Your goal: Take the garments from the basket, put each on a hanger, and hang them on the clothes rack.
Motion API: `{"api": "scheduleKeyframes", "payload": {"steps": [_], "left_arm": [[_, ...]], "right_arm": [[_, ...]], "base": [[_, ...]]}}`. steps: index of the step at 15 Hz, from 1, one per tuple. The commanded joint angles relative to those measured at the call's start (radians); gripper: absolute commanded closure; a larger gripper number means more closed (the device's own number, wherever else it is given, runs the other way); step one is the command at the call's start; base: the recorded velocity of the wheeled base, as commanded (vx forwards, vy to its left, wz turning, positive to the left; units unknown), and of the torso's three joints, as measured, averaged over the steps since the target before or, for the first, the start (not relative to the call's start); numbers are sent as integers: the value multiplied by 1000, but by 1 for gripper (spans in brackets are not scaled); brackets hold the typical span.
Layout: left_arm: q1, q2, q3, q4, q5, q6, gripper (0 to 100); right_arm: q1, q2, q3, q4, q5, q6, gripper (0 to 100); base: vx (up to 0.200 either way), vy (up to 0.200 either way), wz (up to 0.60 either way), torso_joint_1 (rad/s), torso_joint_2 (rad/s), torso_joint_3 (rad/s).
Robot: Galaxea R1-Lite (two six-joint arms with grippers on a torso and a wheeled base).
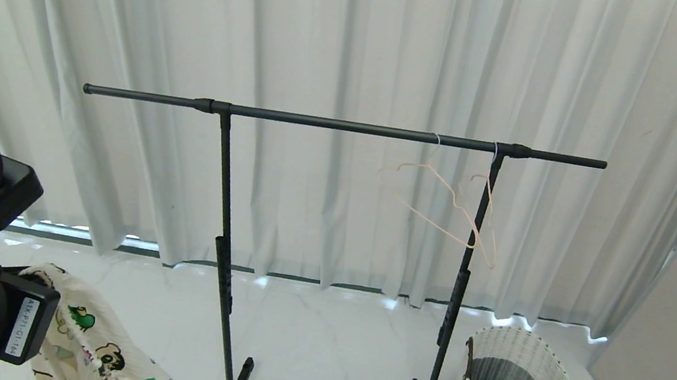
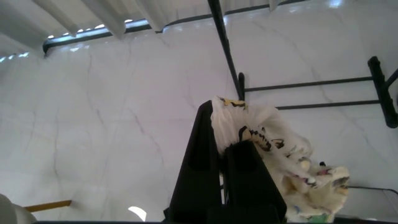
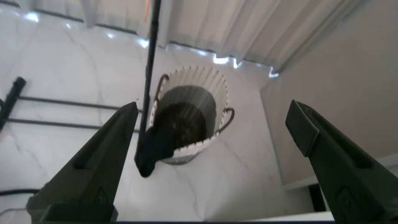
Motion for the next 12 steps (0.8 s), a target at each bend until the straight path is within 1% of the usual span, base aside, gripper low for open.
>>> {"api": "scheduleKeyframes", "payload": {"steps": [1,3,4,6,9,10,12], "left_arm": [[-6,0,-3,2,1,1,100],[-24,-4,-11,-6,1,-1,100],[-52,-4,-12,-26,1,-1,100],[-84,-1,-14,-34,1,-1,100],[-96,-3,-12,-34,1,-1,100],[-105,-4,-12,-35,1,-1,100],[-116,-3,-12,-43,1,-1,100]], "right_arm": [[-14,20,14,-19,10,-1,0],[-25,43,14,-29,8,2,0],[-30,54,20,-42,8,2,0],[-30,60,34,-78,8,-1,0],[-30,59,38,-84,13,2,0],[-30,56,51,-85,37,0,0],[-30,60,52,-85,62,2,0]], "base": [[0,0,0,149,-315,-168],[0,0,0,73,-149,-78],[200,0,0,27,-51,-36],[200,0,0,7,-27,-15],[200,0,0,12,-4,-7],[200,0,0,7,2,2],[200,0,0,-2,2,5]]}}
